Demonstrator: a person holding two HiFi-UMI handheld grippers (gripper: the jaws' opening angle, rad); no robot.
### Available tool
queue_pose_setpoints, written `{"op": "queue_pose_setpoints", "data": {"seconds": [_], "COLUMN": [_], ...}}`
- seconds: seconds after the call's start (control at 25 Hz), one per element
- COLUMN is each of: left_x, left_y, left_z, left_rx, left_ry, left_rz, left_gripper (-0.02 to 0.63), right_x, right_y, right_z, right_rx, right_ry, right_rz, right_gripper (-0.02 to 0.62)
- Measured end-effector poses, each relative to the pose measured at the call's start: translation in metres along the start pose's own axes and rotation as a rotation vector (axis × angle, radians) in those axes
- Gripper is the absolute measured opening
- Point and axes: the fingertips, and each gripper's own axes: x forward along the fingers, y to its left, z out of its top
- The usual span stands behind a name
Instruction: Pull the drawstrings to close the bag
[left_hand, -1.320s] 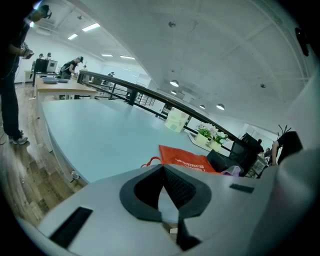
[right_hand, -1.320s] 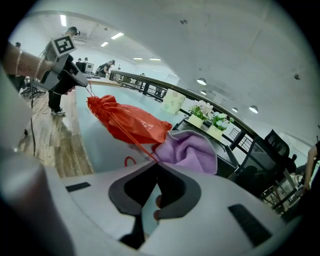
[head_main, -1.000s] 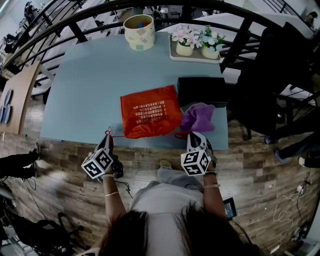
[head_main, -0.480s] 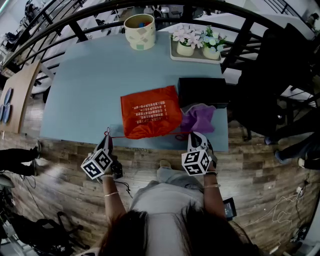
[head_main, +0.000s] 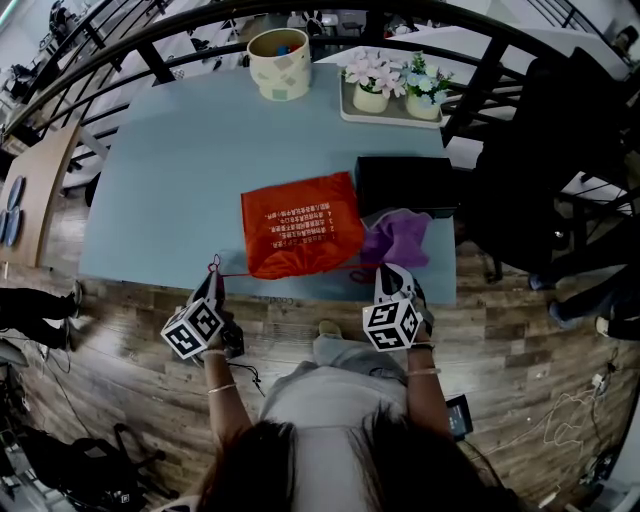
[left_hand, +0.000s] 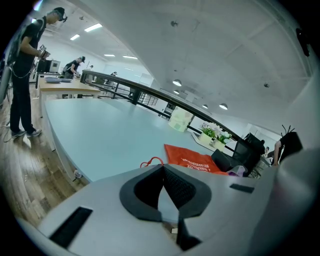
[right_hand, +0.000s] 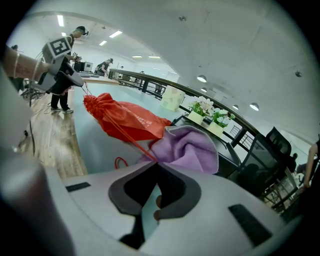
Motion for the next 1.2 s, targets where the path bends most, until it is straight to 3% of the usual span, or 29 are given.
{"op": "queue_pose_setpoints", "data": {"seconds": [0.68, 1.2], "left_x": [0.006, 0.013], "left_y": [0.009, 0.015], "left_z": [-0.015, -0.051], "left_rx": [0.001, -0.011], "left_ry": [0.037, 0.151], "left_rz": [-0.017, -0.025], "left_gripper": [0.018, 0.018], "right_x": [0.014, 0.016], "right_y": [0.016, 0.042], "right_z": [-0.004, -0.013], "right_rx": [0.012, 0.059], "right_ry": [0.05, 0.098], "right_rz": [0.056, 0.174], "right_gripper": [0.028, 0.028]}}
